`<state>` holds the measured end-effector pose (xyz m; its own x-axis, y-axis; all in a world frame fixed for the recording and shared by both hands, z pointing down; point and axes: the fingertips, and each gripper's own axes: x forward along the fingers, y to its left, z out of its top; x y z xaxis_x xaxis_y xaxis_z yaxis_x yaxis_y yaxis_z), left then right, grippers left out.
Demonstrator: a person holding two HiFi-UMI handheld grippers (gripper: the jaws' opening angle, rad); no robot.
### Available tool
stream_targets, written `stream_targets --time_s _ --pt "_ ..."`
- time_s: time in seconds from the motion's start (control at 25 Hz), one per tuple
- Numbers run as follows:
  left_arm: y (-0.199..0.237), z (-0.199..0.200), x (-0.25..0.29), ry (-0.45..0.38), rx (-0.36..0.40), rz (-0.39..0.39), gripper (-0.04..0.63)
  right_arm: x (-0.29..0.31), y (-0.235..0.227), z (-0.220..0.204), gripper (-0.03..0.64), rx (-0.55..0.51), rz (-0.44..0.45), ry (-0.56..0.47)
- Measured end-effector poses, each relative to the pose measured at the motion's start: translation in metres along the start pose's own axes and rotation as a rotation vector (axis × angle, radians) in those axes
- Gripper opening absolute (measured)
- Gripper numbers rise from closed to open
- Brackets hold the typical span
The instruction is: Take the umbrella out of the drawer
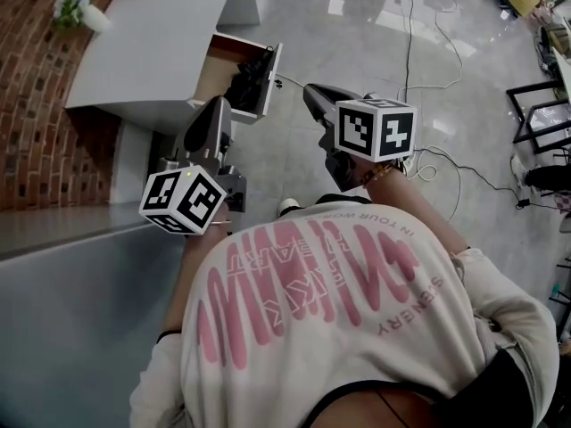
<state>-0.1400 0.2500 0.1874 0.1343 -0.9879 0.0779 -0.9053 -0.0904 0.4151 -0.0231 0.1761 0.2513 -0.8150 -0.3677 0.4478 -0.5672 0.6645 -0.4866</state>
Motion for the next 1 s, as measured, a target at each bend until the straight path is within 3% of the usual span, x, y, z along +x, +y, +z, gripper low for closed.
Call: stream_targets --time_s 0.24,0.56,1.0 --pt "0.000 -0.017 0.014 0.037 -0.016 -0.033 0.005 0.004 -0.013 -0.015 0.011 0.028 -0.038 0.035" --pt "0.019 -0.035 0.032 0.066 -0.057 0.022 0.005 0.018 -0.036 -0.017 0.011 0.046 -0.028 0.082" --pt "0.052 -0.006 0.096 0.005 -0.042 0.167 0.005 0.094 -0.067 0.061 0.011 -0.008 0.110 0.129"
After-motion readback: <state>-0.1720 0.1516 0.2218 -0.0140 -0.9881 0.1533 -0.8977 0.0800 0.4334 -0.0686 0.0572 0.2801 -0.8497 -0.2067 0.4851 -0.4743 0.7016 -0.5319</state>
